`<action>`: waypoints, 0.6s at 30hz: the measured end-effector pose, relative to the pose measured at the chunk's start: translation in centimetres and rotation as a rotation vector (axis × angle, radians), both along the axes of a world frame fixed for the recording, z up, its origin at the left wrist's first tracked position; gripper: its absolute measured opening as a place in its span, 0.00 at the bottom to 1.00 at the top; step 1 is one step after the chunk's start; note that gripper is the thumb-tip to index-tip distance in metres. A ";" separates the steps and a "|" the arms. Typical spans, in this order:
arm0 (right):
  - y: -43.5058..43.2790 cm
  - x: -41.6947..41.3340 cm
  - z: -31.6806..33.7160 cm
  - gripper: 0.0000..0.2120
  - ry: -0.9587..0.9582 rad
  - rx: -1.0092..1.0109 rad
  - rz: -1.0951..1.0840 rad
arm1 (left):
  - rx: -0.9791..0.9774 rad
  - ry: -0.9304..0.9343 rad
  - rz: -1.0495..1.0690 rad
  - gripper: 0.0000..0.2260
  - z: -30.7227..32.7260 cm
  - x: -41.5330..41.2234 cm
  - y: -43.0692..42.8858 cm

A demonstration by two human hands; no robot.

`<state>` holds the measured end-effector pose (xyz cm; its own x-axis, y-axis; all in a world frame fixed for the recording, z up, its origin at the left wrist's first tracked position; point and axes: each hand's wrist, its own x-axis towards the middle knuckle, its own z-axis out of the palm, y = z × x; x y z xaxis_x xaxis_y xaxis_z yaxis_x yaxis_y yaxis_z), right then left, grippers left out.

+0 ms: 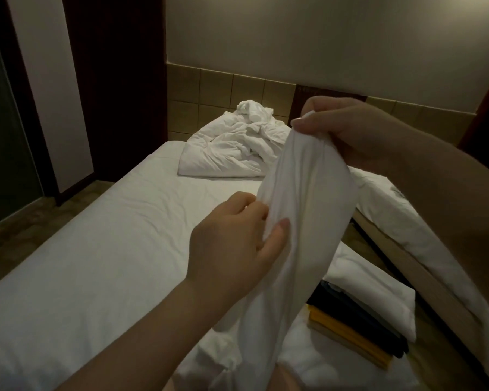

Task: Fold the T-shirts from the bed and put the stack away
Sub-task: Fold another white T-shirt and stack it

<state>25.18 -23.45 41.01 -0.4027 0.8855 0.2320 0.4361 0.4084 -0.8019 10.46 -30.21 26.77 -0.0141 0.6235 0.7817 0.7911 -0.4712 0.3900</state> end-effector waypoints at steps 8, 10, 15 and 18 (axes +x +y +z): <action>-0.8 -0.6 -0.2 0.08 0.034 0.025 -0.002 | -0.051 0.150 0.120 0.22 -0.5 0.5 0.9; -0.8 -0.6 -0.2 0.08 0.046 0.025 -0.007 | -0.062 0.100 0.033 0.23 -0.4 0.5 1.2; -0.5 0.3 0.3 0.11 0.120 -0.015 -0.039 | -0.142 -0.178 -0.260 0.16 1.5 -2.3 2.2; -0.5 1.2 0.9 0.11 0.140 0.010 -0.042 | -0.377 -0.572 -0.351 0.13 4.5 -4.7 2.6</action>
